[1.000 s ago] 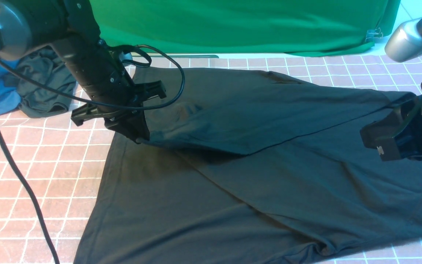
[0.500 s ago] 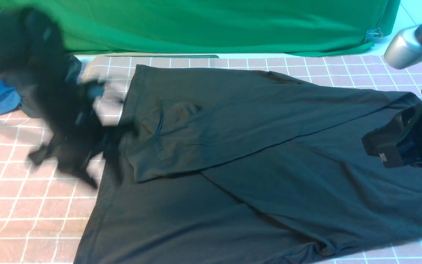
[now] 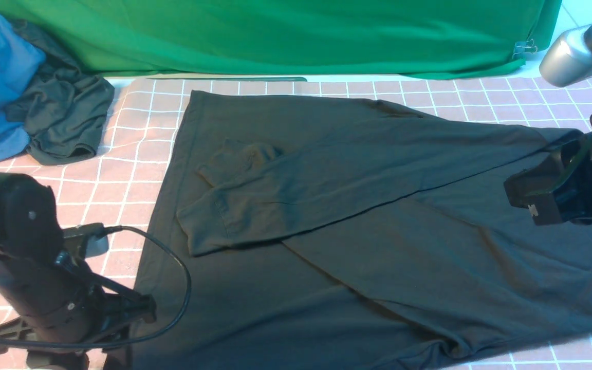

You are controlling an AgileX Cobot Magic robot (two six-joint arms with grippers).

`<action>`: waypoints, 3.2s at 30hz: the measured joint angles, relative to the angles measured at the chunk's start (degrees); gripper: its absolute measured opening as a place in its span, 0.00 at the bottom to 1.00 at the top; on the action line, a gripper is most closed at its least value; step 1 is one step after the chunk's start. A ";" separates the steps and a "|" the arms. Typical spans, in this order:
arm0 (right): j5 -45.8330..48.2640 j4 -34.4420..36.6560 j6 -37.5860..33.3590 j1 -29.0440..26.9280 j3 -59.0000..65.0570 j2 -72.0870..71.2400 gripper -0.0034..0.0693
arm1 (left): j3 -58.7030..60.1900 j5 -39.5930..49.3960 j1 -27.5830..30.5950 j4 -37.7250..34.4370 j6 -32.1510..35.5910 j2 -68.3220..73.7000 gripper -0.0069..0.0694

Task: Fold a long-sleeved shirt over a pink coffee tablecloth.
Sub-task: 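Grasp the near edge of the shirt at its hem and shoulder corners, then fold the black garment in half by bringing its near edge over to the far edge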

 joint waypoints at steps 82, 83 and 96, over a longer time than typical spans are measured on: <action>12.12 -8.78 -3.92 -18.30 -14.08 30.92 0.14 | -33.77 9.48 3.15 -4.17 -3.50 0.06 0.13; 12.86 -8.78 -3.92 -19.23 -16.54 32.71 0.14 | -35.70 9.48 3.55 -4.29 -3.50 2.28 0.13; 15.18 -8.43 -2.56 -23.44 -46.28 58.07 0.33 | -62.35 8.66 5.75 -4.92 -3.50 30.43 0.13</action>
